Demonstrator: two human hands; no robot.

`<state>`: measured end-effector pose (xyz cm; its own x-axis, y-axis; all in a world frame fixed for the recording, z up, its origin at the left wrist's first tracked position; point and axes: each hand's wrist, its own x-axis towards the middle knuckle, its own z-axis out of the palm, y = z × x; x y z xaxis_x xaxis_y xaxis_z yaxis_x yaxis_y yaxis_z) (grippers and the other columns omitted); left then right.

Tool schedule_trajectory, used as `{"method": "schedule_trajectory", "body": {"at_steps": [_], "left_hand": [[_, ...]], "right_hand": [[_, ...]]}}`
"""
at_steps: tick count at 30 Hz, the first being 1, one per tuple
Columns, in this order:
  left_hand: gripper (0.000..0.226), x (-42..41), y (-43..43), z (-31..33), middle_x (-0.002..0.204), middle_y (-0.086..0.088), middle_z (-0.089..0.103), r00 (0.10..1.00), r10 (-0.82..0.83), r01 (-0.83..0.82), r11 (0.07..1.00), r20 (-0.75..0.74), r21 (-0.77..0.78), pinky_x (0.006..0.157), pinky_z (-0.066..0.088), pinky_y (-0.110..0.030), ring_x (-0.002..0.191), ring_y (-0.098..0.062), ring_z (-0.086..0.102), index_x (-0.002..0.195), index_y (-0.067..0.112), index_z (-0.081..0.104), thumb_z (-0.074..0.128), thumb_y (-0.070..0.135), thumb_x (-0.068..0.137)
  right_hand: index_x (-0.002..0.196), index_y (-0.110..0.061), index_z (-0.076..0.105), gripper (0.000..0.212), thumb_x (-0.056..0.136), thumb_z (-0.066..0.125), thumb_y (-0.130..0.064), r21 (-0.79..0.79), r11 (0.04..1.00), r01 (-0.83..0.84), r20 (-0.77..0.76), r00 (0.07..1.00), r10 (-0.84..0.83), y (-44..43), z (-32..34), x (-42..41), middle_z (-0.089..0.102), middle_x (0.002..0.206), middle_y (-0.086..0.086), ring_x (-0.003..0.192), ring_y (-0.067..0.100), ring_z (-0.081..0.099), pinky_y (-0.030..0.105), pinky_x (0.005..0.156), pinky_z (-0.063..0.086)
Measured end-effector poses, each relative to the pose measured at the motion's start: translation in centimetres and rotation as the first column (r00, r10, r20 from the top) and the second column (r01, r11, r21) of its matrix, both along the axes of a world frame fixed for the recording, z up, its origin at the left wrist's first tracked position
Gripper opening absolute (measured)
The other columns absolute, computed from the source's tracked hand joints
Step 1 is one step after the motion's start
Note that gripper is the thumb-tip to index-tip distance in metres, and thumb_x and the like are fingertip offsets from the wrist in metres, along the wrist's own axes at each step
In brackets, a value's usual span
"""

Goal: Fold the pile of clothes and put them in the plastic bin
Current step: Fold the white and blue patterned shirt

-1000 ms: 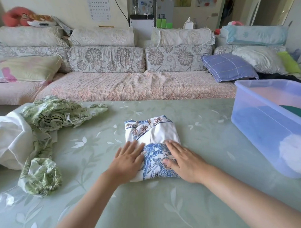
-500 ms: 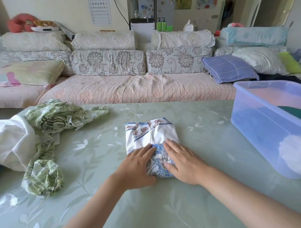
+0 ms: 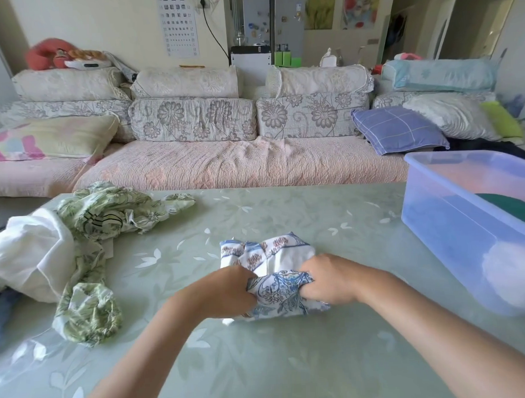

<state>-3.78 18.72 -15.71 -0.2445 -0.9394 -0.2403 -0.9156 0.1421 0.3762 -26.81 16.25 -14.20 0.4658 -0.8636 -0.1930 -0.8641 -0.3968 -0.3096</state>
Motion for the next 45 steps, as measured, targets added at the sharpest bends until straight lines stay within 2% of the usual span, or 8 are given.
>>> {"method": "schedule_trajectory", "body": {"at_steps": [9,13,20,25,33,36,39,45], "left_hand": [[0.058,0.5,0.3,-0.5,0.119,0.005,0.059,0.999,0.043,-0.041,0.998,0.030,-0.049,0.095,0.046,-0.033,0.111,-0.018,0.054,0.132,0.036,0.045,0.061,0.035,0.076],[0.076,-1.1,1.1,-2.1,0.142,0.011,0.043,0.985,-0.135,0.170,0.881,0.111,-0.441,0.111,0.032,-0.034,0.133,-0.014,0.034,0.147,0.032,0.034,0.052,0.015,0.076],[0.095,-1.9,2.7,-4.1,0.164,0.009,0.000,0.961,-0.213,0.249,0.943,0.177,-0.219,0.122,0.002,-0.032,0.151,-0.010,0.000,0.155,0.038,-0.007,0.035,0.083,0.082],[0.124,-1.9,3.0,-5.0,0.162,0.008,-0.020,0.941,-0.224,0.273,0.945,0.252,-0.178,0.123,-0.002,-0.039,0.149,-0.013,-0.016,0.152,0.034,-0.021,0.040,0.095,0.062],[0.082,-1.6,3.6,-2.1,0.156,0.009,0.032,0.958,-0.172,0.206,0.970,0.229,-0.130,0.107,0.040,-0.028,0.137,-0.019,0.040,0.154,0.024,0.021,0.053,0.020,0.079],[0.041,-1.2,3.1,-1.4,0.101,0.009,0.062,0.988,-0.125,0.133,0.987,0.087,-0.091,0.073,0.054,-0.034,0.091,-0.020,0.062,0.109,0.029,0.059,0.047,0.017,0.071],[0.024,-0.4,2.0,-0.2,0.099,0.005,0.055,0.996,-0.090,0.090,0.995,-0.008,-0.048,0.074,0.052,-0.035,0.084,-0.020,0.057,0.093,0.016,0.063,0.050,0.019,0.073],[0.017,1.0,-0.1,0.6,0.072,0.003,0.062,0.993,0.085,-0.086,0.996,-0.087,0.000,0.059,0.047,-0.032,0.068,-0.021,0.058,0.083,0.016,0.058,0.050,0.028,0.075]], "right_hand": [[0.128,-0.035,0.046,0.045,0.089,0.067,-0.043,0.253,0.962,0.099,0.089,0.988,-0.125,-0.2,-0.5,-0.5,0.061,0.116,0.003,0.092,0.022,0.068,0.039,0.070,0.060],[0.139,-0.036,0.038,0.067,0.084,0.064,-0.061,0.008,0.998,0.066,-0.154,0.986,-0.064,-0.5,-1.2,-0.3,0.056,0.137,-0.001,0.116,0.024,0.058,0.033,0.085,0.045],[0.155,-0.028,0.023,0.080,0.087,0.064,-0.029,-0.252,0.955,-0.155,-0.198,0.974,0.105,0.5,-0.9,-0.1,0.015,0.163,-0.003,0.149,0.018,0.018,0.034,0.119,0.020],[0.157,-0.023,-0.016,0.095,0.093,0.049,-0.048,0.014,0.977,-0.212,-0.188,0.959,0.211,2.6,-3.7,-0.4,-0.022,0.164,-0.008,0.149,0.003,-0.018,0.026,0.123,-0.002],[0.159,-0.018,0.006,0.093,0.084,0.059,-0.031,-0.244,0.930,-0.274,-0.161,0.958,0.239,3.7,-5.2,-0.1,0.009,0.165,-0.003,0.148,0.019,0.021,0.033,0.117,0.028],[0.151,-0.027,0.037,0.073,0.082,0.061,-0.030,-0.282,0.932,-0.228,-0.068,0.974,0.218,3.5,-4.3,0.0,0.050,0.145,-0.006,0.129,0.019,0.049,0.029,0.103,0.041],[0.132,-0.031,0.057,0.051,0.082,0.061,-0.035,-0.293,0.944,-0.150,0.014,0.987,0.161,2.7,-2.6,-0.2,0.064,0.129,-0.006,0.120,0.019,0.055,0.024,0.096,0.039],[0.146,-0.044,0.035,0.069,0.085,0.055,-0.072,-0.054,0.999,-0.004,0.002,1.000,0.004,-0.1,-0.4,-0.7,0.060,0.133,0.002,0.123,0.023,0.055,0.028,0.088,0.041]]}}
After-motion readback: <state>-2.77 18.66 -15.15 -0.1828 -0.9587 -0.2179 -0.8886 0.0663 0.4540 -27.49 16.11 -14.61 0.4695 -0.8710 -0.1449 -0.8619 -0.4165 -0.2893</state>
